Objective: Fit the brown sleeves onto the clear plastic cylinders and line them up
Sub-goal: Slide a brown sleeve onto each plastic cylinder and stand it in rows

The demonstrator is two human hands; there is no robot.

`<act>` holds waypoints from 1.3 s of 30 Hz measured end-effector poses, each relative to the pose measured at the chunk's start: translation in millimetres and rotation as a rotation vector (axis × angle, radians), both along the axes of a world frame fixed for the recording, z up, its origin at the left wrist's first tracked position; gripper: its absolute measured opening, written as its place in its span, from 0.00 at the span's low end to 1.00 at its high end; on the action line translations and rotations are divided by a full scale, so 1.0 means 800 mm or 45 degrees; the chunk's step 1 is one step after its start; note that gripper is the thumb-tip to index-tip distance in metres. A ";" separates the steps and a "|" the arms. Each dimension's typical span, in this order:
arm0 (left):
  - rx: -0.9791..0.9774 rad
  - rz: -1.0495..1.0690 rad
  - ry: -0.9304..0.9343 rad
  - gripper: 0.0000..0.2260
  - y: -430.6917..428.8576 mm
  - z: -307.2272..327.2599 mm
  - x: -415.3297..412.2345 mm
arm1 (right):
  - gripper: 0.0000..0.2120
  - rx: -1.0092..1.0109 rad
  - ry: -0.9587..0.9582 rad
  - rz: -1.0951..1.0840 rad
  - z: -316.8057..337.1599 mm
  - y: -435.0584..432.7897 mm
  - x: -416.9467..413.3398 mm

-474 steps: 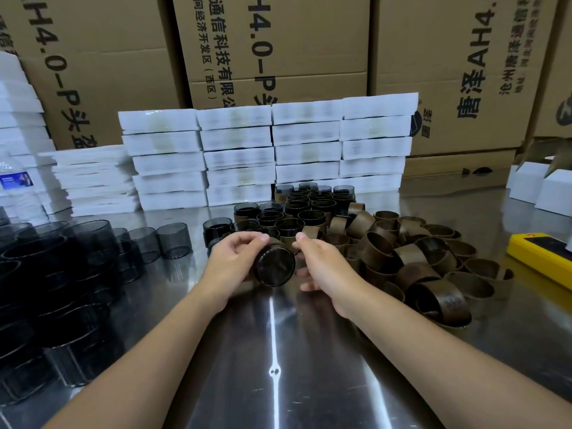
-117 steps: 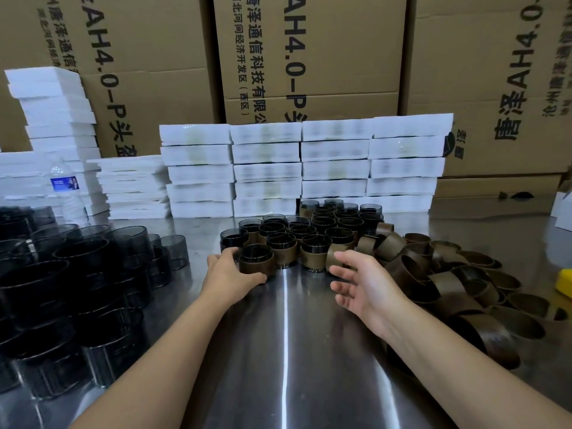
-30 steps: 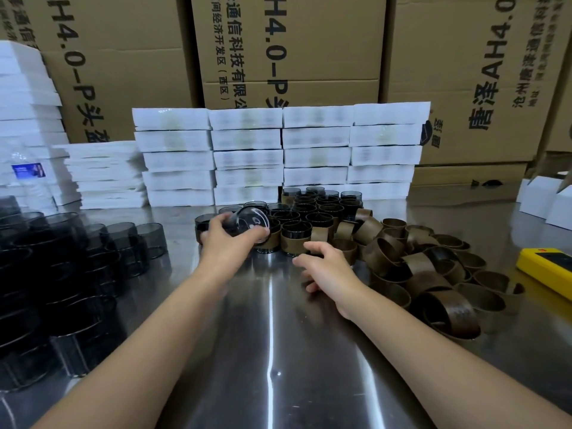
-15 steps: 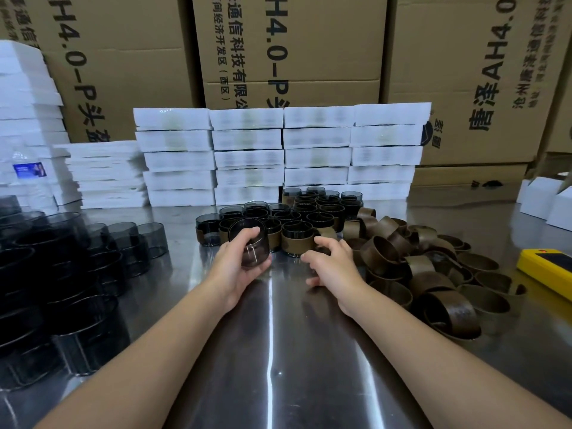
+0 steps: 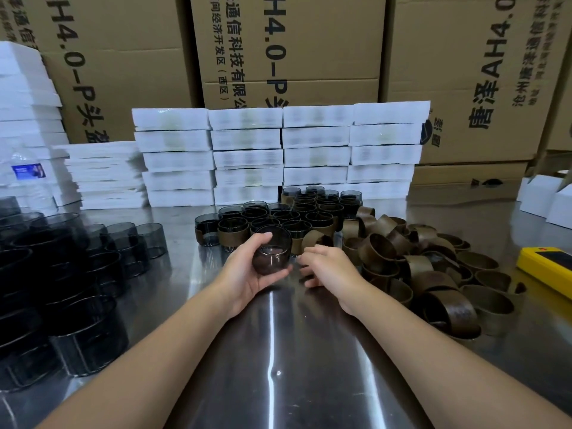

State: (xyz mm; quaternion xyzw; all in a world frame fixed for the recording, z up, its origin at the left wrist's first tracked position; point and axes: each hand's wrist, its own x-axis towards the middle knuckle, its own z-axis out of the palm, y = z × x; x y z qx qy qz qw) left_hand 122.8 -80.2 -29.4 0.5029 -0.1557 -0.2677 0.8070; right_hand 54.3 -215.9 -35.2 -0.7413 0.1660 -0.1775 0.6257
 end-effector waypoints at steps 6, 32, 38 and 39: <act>-0.052 0.064 0.002 0.18 0.000 0.000 0.001 | 0.06 0.103 -0.174 -0.063 0.001 0.011 -0.007; 0.064 -0.144 -0.104 0.34 0.002 0.003 -0.001 | 0.08 -0.599 -0.499 -0.272 0.014 0.019 -0.029; 0.057 -0.255 -0.235 0.26 0.004 0.001 -0.004 | 0.08 -0.727 -0.513 -0.130 0.011 0.026 -0.031; 0.040 -0.255 -0.231 0.25 0.004 0.000 -0.004 | 0.08 -0.745 -0.526 -0.105 0.010 0.026 -0.031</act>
